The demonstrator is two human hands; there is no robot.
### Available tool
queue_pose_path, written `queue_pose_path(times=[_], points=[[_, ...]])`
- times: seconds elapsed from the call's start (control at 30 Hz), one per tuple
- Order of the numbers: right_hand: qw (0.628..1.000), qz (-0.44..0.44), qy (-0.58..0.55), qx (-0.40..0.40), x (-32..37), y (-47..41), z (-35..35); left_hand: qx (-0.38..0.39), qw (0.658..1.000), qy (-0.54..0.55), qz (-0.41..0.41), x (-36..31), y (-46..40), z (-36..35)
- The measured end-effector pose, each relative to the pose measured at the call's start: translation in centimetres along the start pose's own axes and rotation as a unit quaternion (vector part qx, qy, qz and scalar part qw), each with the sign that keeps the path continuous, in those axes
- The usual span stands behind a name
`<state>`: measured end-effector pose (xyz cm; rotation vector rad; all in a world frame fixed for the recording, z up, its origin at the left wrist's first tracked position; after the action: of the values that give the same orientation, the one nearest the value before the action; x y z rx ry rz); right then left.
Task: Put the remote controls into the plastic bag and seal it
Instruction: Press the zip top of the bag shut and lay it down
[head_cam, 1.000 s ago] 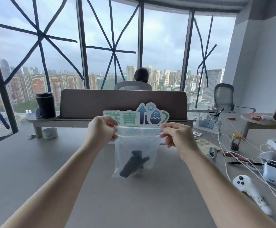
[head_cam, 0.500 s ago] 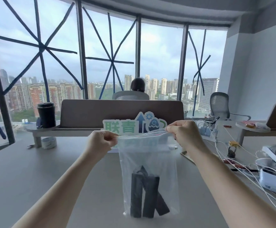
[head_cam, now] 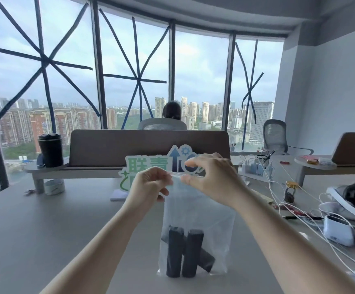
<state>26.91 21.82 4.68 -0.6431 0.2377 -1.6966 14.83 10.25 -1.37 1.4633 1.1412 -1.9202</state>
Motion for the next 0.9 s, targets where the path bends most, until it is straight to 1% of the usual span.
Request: queue_pose_path(times=[0.03,0.13,0.23,0.4,0.57,0.73,0.9], points=[[1.0,0.002,-0.001,0.01,0.2,-0.2,-0.6,0.007,1.0,0.005,-0.003,-0.2,0.0,-0.4],[0.999,-0.022,-0.036,-0.01,-0.5,-0.9,-0.9,0.016,1.0,0.008,-0.016,-0.7,0.0,-0.8],[0.997,-0.041,-0.062,-0.01,-1.2,-1.4,-1.0,0.019,0.999,-0.002,-0.03,-1.2,0.1,-0.8],[0.996,-0.035,-0.084,0.004,-1.2,-2.3,-0.8,0.019,0.999,-0.007,-0.041,-1.7,0.1,-1.0],[0.995,-0.01,-0.095,0.024,-0.8,-3.0,-0.9,0.008,0.996,-0.055,-0.066,-2.2,0.0,-1.3],[0.997,0.001,-0.075,0.021,-0.3,-2.9,-1.0,-0.002,0.993,-0.083,-0.078,-2.3,-0.2,-1.5],[1.0,0.003,-0.005,0.016,0.5,-2.5,-0.8,-0.012,0.993,-0.083,-0.079,-2.3,-0.2,-1.3]])
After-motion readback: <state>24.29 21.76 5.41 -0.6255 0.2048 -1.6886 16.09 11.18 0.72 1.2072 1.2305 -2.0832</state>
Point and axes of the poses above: each hand's wrist, its own y-axis away from the middle knuckle, its own z-axis out of the back of the hand, x = y × z, the point moved 8 cm from there along -y, towards the middle knuckle, and after that the axes turned 4 degrees about x, right-handed, at the moved point
